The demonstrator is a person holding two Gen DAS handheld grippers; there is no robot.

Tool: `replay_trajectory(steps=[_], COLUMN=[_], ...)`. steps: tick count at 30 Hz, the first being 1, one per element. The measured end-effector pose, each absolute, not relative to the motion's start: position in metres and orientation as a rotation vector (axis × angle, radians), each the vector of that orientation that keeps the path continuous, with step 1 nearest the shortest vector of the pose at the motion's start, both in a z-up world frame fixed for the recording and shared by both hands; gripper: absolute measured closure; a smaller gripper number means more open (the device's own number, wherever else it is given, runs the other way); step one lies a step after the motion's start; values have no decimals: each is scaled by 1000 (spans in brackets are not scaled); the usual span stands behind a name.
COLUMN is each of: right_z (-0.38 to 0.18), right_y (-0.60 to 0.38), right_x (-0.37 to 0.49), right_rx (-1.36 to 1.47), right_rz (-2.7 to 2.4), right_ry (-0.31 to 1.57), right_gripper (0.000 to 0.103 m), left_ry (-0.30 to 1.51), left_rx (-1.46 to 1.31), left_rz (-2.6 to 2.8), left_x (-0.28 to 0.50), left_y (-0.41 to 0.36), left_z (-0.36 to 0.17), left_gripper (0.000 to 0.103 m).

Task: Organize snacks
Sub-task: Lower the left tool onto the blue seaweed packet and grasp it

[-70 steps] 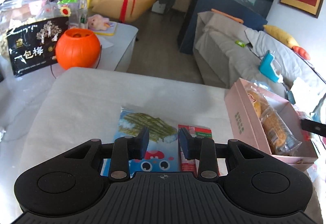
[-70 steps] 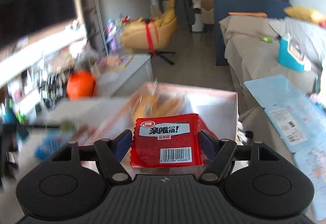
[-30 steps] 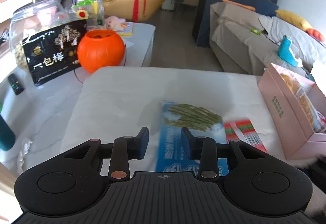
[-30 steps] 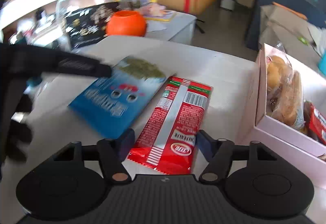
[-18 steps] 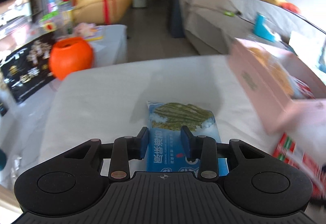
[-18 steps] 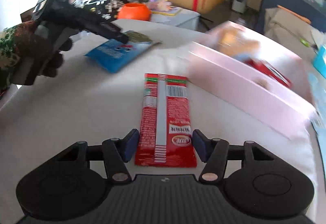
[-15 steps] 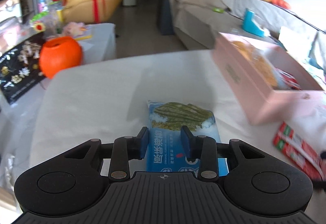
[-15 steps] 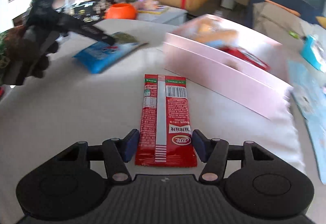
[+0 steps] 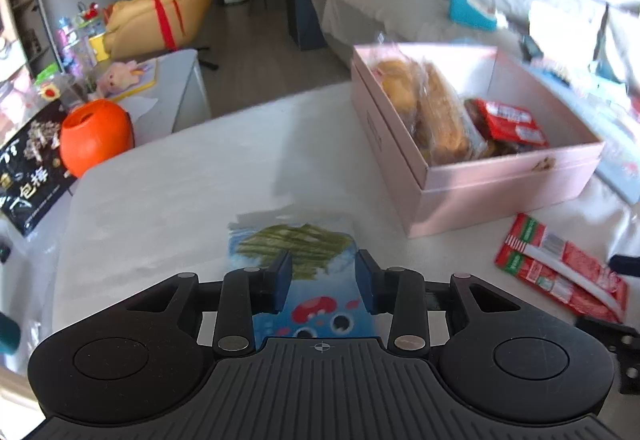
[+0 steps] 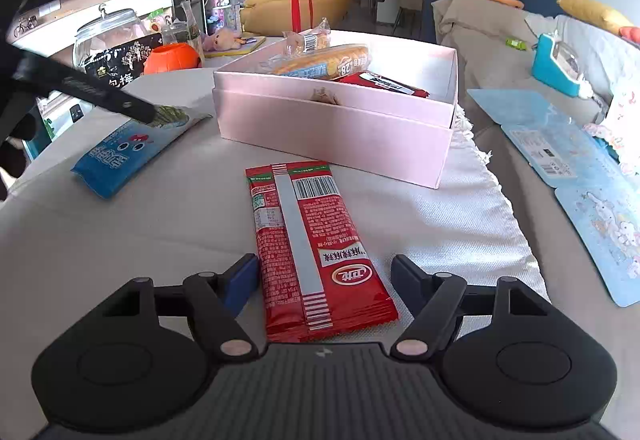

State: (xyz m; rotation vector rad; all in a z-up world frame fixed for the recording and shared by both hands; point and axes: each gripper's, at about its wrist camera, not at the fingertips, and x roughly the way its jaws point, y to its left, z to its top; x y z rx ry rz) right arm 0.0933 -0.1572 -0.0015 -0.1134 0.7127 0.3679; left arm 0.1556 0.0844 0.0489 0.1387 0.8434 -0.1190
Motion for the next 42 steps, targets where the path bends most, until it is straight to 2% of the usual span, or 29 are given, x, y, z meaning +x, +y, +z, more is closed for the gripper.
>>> replay_trajectory(steps=[2,6,8,18,23,26,30,34,36,39,42], right_z=[-1,0,0,-1,-1,-2,-2,-2,-3,-3,-3], right_y=[-157,-155,-155,-154,-153,-153,-152,-152,-152,-152,-152], right_x=[93,94,94,94,95,95,95,95,95,95,95], right_rx=[-106,-109,-110,-111,-111,-110,-110,-110,-110,-110,-110], right_rz=[368,367,365,361,354,354,350,349,349,348,348], right_ry=[712,710,708,707,706,706,706,706,706,706,706], right_gripper=[30,29,29,28,26,26,25,25,25,25,25], left_ry=[895,904,916,847,878,889,909,896,875,850,922], left_rx=[159,221,212,88,-35,73,257,215,187,294,372], left_rz=[-150,-182,-202,-121,-66,-132,-220,-268,-260,-158,-133], left_x=[162,163,164,167,177,175,168,164,163,162,168], left_y=[73,59,59,97,120,103,72,71,76,77,78], left_z=[39,34,34,51,45,39,31,34,41,43,29], left_gripper=[61,41,35,40,41,36,17,18,22,22,20])
